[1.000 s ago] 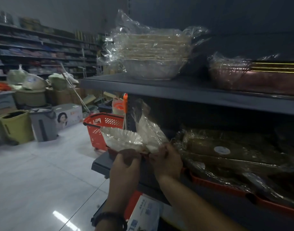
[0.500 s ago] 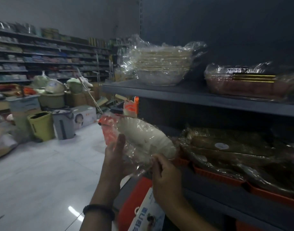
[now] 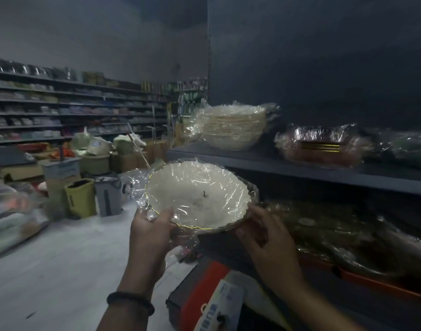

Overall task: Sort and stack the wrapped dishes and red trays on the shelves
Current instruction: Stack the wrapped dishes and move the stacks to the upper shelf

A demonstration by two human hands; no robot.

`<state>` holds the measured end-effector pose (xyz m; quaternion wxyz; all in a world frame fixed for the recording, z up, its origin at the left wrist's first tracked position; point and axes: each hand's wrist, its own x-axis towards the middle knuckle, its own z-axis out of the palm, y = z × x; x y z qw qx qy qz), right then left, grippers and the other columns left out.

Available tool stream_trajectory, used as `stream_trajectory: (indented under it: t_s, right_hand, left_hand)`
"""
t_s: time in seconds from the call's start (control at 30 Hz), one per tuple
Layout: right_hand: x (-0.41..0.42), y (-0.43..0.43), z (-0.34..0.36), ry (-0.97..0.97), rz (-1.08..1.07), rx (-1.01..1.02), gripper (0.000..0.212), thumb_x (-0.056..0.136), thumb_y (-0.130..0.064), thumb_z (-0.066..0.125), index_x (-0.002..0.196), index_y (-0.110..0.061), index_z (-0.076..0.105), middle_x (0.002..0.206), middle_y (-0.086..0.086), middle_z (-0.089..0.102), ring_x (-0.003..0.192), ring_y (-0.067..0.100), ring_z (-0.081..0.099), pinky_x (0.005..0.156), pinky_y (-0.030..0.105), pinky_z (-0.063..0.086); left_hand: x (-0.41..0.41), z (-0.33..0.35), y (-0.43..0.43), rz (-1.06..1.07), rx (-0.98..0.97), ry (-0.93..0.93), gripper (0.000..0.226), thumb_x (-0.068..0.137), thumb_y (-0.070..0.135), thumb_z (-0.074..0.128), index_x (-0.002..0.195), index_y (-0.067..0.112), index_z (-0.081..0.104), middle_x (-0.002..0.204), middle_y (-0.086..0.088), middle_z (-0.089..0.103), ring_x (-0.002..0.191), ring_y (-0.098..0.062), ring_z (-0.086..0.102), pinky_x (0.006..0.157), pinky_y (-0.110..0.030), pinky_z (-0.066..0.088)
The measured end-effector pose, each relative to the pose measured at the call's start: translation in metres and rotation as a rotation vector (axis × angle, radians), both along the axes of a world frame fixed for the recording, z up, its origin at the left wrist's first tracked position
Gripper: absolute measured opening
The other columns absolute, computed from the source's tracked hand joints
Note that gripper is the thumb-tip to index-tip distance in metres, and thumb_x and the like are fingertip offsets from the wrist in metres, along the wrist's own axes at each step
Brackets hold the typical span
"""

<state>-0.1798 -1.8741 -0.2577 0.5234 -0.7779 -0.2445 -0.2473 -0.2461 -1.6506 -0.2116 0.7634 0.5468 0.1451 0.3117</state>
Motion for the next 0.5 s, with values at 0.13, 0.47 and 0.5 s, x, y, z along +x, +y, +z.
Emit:
stream_trajectory:
  t_s: [0.13, 0.47, 0.5]
  right_hand:
    - [-0.013, -0.013, 0.043, -0.117, 0.099, 0.066, 0.05, 0.087, -0.022, 0.084, 0.133, -0.035, 0.069, 0.125, -0.008, 0.064, 0.112, -0.005, 0.065, 0.093, 0.009, 0.048]
    - [-0.032, -0.02, 0.137, -0.331, 0.122, 0.157, 0.023, 0.085, -0.027, 0.084, 0.106, -0.025, 0.076, 0.108, -0.003, 0.071, 0.101, 0.012, 0.073, 0.087, 0.015, 0.055]
    - [-0.031, -0.02, 0.148, -0.337, 0.101, 0.155, 0.023, 0.084, -0.03, 0.084, 0.106, -0.029, 0.075, 0.108, -0.006, 0.072, 0.102, 0.011, 0.073, 0.087, 0.016, 0.055]
  left_hand:
    - [-0.028, 0.033, -0.002, -0.05, -0.006, 0.007, 0.017, 0.102, 0.015, 0.066, 0.113, 0.003, 0.061, 0.084, -0.021, 0.065, 0.074, -0.041, 0.068, 0.072, -0.061, 0.063]
    - [-0.038, 0.127, 0.0, 0.073, 0.344, -0.083, 0.055, 0.092, 0.049, 0.076, 0.129, 0.012, 0.058, 0.095, -0.006, 0.071, 0.087, -0.032, 0.073, 0.088, -0.058, 0.063]
    - [-0.037, 0.136, 0.001, 0.082, 0.424, -0.104, 0.073, 0.093, 0.059, 0.069, 0.149, 0.021, 0.042, 0.119, -0.009, 0.071, 0.101, -0.03, 0.073, 0.095, -0.058, 0.059]
